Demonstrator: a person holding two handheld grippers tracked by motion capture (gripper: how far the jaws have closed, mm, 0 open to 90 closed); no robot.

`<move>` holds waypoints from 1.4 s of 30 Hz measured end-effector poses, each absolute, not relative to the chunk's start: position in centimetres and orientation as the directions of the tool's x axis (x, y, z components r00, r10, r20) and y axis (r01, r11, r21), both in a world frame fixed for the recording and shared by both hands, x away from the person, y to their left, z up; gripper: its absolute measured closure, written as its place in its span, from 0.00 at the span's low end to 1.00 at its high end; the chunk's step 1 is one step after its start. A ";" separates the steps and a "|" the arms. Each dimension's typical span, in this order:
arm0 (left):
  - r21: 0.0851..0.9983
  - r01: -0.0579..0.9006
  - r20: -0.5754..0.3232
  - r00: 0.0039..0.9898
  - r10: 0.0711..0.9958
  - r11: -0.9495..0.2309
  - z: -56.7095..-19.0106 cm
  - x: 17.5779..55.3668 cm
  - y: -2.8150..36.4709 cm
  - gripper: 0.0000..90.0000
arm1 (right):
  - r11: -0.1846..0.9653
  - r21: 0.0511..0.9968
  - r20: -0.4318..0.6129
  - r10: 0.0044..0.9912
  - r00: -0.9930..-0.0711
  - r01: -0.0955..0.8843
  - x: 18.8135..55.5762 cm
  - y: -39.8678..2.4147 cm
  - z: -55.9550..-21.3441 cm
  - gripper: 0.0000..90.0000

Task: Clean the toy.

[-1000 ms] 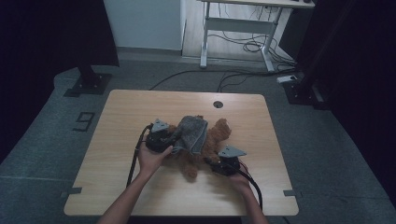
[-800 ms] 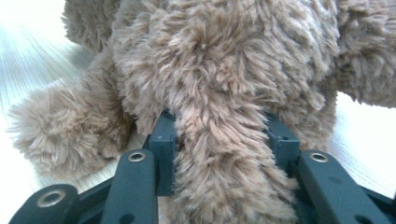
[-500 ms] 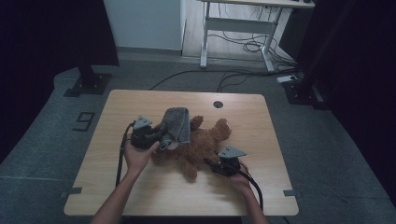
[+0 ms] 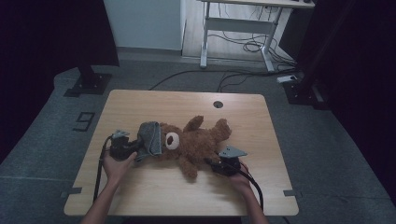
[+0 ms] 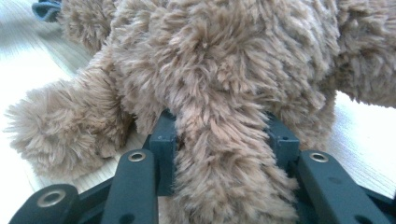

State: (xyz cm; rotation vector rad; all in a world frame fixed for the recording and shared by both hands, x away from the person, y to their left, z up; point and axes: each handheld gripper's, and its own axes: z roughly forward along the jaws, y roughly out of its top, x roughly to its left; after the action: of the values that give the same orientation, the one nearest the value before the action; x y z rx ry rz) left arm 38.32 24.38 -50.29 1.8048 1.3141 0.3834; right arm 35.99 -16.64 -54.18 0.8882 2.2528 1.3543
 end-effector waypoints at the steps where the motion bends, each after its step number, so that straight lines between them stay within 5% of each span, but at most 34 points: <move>1: 0.785 0.613 -0.220 0.411 0.885 -0.089 -49.7 38.2 24.2 0.85 | 0.340 0.881 0.011 0.678 -0.735 0.328 36.0 -16.6 -54.2 0.64; 13: 0.883 0.425 -0.126 0.624 0.771 -0.199 -41.5 37.3 15.1 0.85 | 0.339 0.882 0.013 0.678 -0.735 0.328 36.0 -16.7 -54.2 0.64; 22: 0.832 0.426 -0.061 0.707 0.704 -0.355 -43.0 37.9 6.3 0.84 | 0.341 0.881 0.011 0.677 -0.736 0.327 36.0 -16.8 -54.2 0.64; 42: 0.832 0.497 -0.115 0.588 0.801 -0.245 -43.6 39.4 13.1 0.84 | 0.330 0.885 0.019 0.678 -0.735 0.328 36.0 -16.7 -54.3 0.64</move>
State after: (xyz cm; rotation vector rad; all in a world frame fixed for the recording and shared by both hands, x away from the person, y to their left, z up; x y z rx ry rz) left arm 39.40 13.07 -43.63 1.9077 1.0419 0.4204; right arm 36.05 -16.72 -54.35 0.8938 2.2467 1.3689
